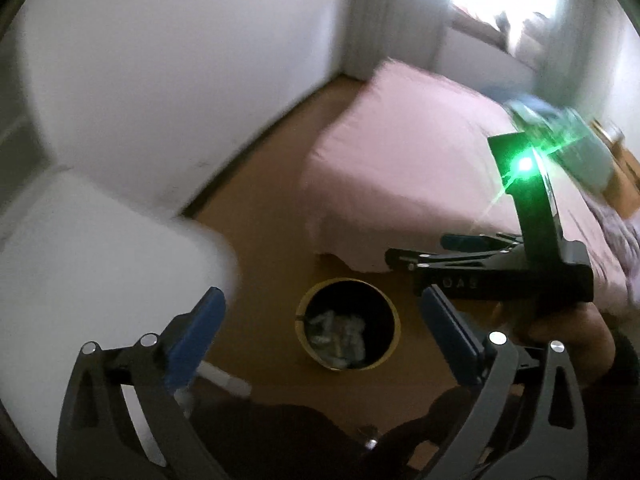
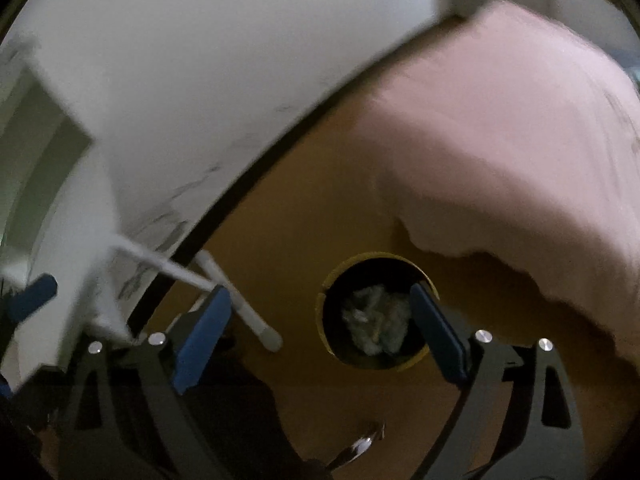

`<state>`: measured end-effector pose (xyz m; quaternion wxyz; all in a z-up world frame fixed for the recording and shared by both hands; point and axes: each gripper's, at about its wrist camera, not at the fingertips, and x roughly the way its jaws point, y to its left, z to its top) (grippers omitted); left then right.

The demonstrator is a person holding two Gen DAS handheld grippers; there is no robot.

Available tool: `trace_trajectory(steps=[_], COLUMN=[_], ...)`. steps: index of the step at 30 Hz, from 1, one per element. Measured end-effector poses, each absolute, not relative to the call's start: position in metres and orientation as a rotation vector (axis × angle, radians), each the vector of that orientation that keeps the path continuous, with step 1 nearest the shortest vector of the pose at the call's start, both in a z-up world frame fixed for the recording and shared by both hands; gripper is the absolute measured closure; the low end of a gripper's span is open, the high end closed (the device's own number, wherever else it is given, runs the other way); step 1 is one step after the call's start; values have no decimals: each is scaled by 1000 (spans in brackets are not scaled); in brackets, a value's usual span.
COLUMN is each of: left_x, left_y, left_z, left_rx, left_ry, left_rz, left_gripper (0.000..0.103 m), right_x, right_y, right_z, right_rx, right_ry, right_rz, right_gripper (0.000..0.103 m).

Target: Collect trash

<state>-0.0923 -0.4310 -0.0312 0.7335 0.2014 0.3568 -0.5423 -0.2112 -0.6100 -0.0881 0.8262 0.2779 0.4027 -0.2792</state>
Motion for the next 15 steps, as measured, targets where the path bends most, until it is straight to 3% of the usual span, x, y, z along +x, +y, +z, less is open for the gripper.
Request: trace_trajectory(steps=[7, 15], left_x=[-15, 38], left_y=[-287, -115], left_z=[11, 29], left_rx=[344, 157], left_ry=[751, 760], left_rz=[-792, -342], left_gripper=[7, 7], right_x=[-101, -6], right_y=[-505, -369], right_z=[-9, 36], right_rx=[348, 187], right_ry=[767, 702], right_rz=[-302, 15], right_gripper=[12, 11])
